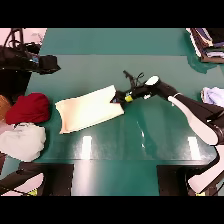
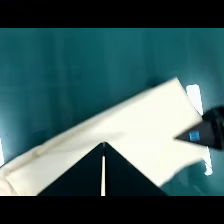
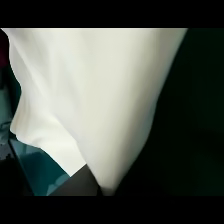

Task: Fold the shirts.

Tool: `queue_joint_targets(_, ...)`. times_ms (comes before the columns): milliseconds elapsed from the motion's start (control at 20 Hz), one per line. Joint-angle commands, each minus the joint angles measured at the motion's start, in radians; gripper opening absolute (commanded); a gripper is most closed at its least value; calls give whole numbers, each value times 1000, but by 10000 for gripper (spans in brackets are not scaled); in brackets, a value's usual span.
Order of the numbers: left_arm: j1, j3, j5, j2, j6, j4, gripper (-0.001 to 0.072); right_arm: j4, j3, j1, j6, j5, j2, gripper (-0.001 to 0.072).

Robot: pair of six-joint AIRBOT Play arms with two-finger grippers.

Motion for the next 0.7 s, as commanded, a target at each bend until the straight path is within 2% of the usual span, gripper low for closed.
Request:
queue_joint_targets(0,-111,-3,43,0,-5,-18,26,-134,47,-143,58,-7,90,15)
queue_joint_targets(250,-275,-3,136,0,-5,-17,26,-321,47,-582,117,58,308,15)
queue_joint_targets(450,-315,-3,201,0,-6,-18,26,-334,47,-934,122,60,414,15)
queue_joint_targets(650,-315,-3,209,0,-12,-21,26,-332,47,-1167,123,77,412,15)
